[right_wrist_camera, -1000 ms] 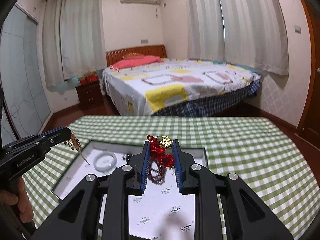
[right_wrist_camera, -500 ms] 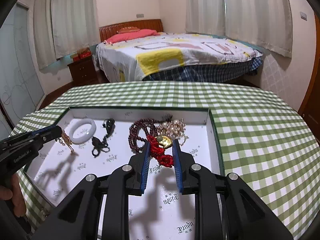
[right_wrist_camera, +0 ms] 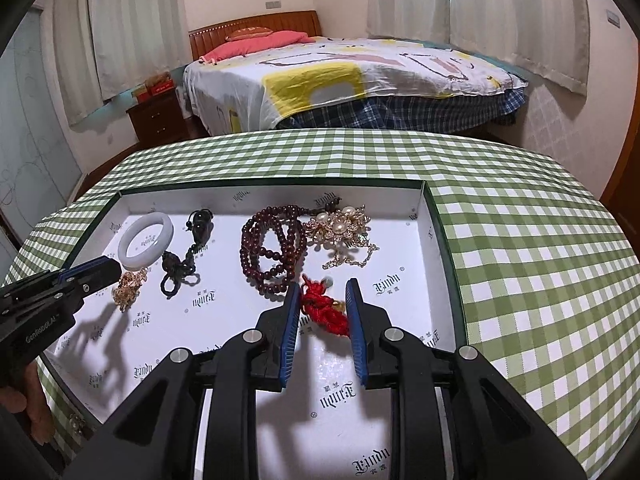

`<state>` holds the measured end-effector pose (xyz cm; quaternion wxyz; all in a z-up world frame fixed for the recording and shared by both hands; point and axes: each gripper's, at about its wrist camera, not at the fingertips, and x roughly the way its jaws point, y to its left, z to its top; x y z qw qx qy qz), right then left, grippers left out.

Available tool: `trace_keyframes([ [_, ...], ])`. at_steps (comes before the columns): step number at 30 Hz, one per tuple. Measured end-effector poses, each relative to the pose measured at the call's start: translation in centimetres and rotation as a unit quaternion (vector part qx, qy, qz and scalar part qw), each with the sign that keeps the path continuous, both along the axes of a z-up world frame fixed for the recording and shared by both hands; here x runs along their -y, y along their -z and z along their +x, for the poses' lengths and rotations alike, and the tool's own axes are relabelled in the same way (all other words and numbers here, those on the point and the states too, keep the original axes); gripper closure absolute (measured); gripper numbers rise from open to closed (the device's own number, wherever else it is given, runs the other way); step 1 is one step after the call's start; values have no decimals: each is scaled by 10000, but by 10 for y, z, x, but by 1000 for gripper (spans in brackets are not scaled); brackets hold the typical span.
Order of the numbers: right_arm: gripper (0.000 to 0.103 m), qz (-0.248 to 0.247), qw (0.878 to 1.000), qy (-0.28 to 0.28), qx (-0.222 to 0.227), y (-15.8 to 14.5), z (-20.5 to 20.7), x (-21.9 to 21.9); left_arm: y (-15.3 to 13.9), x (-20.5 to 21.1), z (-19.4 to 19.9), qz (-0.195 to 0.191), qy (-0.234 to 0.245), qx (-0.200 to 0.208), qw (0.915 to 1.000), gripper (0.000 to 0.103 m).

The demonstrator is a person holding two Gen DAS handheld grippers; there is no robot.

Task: Organize jewelry
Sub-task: 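Lower both grippers into the box and open them to release the items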

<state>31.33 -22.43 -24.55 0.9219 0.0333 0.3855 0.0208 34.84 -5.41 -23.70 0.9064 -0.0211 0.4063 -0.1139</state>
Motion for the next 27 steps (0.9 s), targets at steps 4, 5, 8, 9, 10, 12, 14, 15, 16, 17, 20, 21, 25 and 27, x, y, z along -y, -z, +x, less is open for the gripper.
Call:
trace_keyframes([
  [4,78,17,10000,2,-27,0,3,1,3,-1,0,-27,-9,-66,10000,89],
  [5,72,21,10000,2,-42,1,3,0,4,-2,0,-32,-21,-83,10000,87],
  [8,61,1,10000,13,0,-1,2,0,4,-2,0,-40,-83,-64,9999,72],
  [9,61,-9,10000,8,22,-1,2,0,4,-2,0,-48,-85,-56,9999,72],
  [10,61,-24,10000,5,32,-1,1,-1,3,-3,-1,-40,-80,-48,9999,72],
  [12,61,-41,10000,0,57,-1,0,-1,3,-3,-2,-38,-70,-45,10000,71],
  [14,61,-53,9999,9,108,-3,-2,-1,1,-5,-4,-61,-79,-18,9999,66],
  [15,61,-55,9999,10,122,-4,-4,-1,0,-6,-6,-64,-93,9,9999,62],
  [16,61,-53,9999,13,135,-4,-5,-1,-3,-8,-8,-76,-103,50,9999,61],
  [17,61,-48,9998,21,167,-6,-6,-1,-5,-9,-10,-95,-105,83,9999,61],
  [20,61,-28,9996,39,265,-12,-13,0,-12,-11,-15,-128,-116,161,9997,56],
  [21,61,-19,9995,45,297,-15,-15,0,-16,-12,-19,-142,-123,208,9996,55],
  [25,61,10,9989,32,463,-28,-29,-3,-29,-14,-34,-170,-139,363,9991,54],
  [27,61,22,9987,13,511,-33,-36,-5,-36,-16,-43,-189,-134,421,9988,54],
])
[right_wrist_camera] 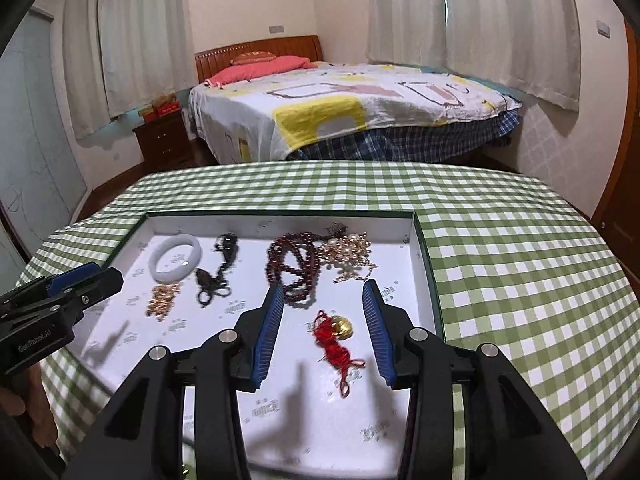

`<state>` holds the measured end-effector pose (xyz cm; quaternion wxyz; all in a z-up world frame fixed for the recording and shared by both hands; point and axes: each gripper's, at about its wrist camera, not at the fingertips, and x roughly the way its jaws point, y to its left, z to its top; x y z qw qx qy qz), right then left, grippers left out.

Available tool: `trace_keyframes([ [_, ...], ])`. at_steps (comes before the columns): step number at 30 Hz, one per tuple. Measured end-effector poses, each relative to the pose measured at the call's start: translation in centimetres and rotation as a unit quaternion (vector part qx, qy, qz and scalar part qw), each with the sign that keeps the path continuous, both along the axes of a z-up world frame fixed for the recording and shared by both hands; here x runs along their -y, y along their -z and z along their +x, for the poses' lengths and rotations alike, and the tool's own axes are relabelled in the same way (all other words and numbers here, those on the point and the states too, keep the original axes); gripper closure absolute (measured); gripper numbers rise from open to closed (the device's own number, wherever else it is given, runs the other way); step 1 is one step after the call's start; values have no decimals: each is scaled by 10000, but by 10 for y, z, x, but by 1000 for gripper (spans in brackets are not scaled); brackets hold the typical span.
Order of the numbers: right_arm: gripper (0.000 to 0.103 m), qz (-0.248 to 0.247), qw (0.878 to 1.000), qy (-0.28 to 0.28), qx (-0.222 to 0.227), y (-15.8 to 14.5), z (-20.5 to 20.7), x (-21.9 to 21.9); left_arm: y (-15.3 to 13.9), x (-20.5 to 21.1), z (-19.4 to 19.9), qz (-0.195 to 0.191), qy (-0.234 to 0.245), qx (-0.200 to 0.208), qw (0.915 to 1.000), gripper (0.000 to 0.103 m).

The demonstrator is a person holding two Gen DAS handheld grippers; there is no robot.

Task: Organize jewelry
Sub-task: 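Lower both grippers into the box and open them to release the items, then withdraw both grippers from the box toward the remaining jewelry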

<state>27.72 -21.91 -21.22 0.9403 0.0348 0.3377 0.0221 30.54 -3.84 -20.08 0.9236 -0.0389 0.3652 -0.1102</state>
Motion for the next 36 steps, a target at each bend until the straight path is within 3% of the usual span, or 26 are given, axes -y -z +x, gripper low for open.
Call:
trace_keyframes([
  [10,61,27,9998,-139,115,-14,-46,-20,-16,-8,-52,46,20,56,10000,54],
  [23,61,-27,9993,-354,-132,1,-91,-47,-15,-48,-116,136,-239,-158,9995,54],
  [36,61,-217,9971,-644,-333,24,-101,-93,-7,-92,-141,166,-443,-329,9983,54],
])
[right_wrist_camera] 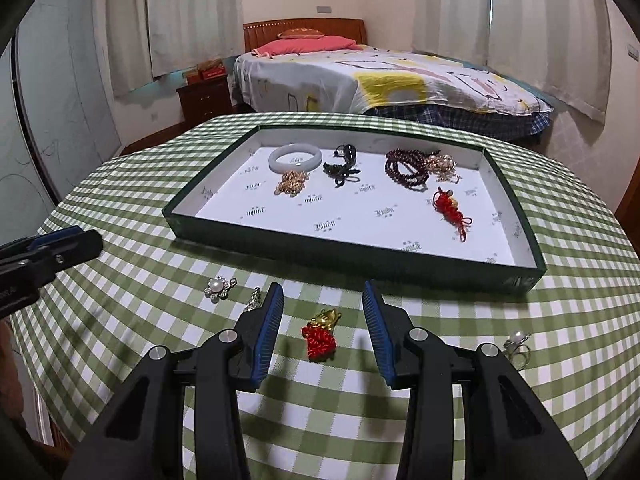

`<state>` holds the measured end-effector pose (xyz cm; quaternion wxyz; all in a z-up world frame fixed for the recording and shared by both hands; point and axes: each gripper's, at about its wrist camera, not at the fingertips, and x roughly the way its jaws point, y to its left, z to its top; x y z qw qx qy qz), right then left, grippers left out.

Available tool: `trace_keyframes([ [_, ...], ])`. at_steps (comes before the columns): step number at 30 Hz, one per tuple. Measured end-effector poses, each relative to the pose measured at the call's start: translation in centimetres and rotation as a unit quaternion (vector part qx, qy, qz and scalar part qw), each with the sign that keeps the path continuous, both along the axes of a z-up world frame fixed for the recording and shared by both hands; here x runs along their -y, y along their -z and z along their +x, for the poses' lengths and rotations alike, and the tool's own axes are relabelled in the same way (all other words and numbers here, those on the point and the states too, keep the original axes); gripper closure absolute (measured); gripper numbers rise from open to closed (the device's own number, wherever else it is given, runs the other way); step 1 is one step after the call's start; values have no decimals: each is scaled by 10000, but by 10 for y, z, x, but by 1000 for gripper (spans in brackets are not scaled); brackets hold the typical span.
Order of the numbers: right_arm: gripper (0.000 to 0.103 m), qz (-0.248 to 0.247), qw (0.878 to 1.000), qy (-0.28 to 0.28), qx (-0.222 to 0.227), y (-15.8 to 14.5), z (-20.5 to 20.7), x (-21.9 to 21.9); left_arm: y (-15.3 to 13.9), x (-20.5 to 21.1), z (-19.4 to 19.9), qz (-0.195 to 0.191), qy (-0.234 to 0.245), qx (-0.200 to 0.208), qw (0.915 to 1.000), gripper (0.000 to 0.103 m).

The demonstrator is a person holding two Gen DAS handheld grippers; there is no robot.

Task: Organize jewelry
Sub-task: 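Withdraw both grippers from the box toward the remaining jewelry, then close the right gripper on the red tassel with the gold gourd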

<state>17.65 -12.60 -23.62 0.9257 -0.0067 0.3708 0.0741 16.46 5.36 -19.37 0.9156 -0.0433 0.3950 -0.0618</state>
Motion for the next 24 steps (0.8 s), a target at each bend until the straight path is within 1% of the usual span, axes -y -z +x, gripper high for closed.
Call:
trace_keyframes([
  [4,61,-68,9999,35,-79,7,2,-4,4,-9,0,9,-35,-76,10000,54],
  [8,62,-85,9996,66,-280,15,7,-5,11,-16,3,-18,-106,-191,9998,54],
  [13,62,-87,9989,55,-465,20,10,-5,16,-16,4,-8,-110,-259,9996,54],
  [15,64,-105,9984,30,-554,22,11,-5,18,-14,4,2,-97,-279,9996,54],
  [16,67,-97,9982,27,-588,24,12,-5,19,-13,4,9,-91,-287,9995,54],
  [18,69,-12,9978,33,-664,26,12,-2,20,-11,4,33,-78,-298,9995,54],
  [24,79,17,9978,54,-666,26,12,1,22,-8,5,69,-68,-305,9995,54],
])
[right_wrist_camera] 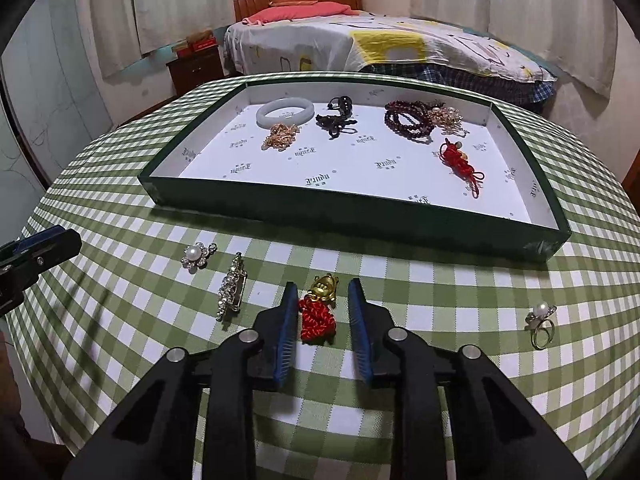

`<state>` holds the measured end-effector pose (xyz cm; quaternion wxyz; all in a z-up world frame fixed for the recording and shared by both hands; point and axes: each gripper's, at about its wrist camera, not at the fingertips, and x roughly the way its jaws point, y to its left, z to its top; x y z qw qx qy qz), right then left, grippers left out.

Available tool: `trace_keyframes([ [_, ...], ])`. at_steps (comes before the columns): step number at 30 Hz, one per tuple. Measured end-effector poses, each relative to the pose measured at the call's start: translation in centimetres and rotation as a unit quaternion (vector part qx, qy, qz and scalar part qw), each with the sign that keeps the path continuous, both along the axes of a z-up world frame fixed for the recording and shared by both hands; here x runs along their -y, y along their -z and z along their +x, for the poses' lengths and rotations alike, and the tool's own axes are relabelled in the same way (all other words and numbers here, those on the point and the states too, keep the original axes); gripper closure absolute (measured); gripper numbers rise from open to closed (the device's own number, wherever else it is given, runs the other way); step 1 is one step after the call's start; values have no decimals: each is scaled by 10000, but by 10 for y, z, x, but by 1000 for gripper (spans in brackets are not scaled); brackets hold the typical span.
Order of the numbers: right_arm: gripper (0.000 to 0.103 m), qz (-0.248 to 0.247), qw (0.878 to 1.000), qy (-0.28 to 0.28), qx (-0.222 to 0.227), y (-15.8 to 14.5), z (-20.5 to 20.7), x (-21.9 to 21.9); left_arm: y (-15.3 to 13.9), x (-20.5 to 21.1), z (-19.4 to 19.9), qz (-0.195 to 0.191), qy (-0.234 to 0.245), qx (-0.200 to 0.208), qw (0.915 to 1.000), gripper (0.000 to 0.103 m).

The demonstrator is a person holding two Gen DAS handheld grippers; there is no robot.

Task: Organize jewelry
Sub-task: 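Close the right gripper on the red tassel with the gold gourd, then close the left gripper on the rhinestone brooch while the right holds the red tassel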

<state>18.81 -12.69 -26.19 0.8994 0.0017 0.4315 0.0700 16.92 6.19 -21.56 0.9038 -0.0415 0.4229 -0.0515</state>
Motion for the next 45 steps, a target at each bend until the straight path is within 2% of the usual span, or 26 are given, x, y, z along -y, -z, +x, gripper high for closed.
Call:
trace_keyframes([
  [1,83,2,10000,-11,-2,0,0,0,0,0,0,-1,1,-1,10000,54],
  [5,85,-11,10000,-42,0,0,0,0,1,0,1,-4,-4,-9,10000,54],
  [21,87,13,10000,-33,58,-4,-6,4,5,-1,1,19,17,-32,10000,54],
  [30,87,107,9996,147,214,-14,-18,33,5,27,0,37,160,-27,9999,54],
  [45,87,212,9958,795,408,-24,-36,107,11,104,1,209,555,-100,9982,54],
])
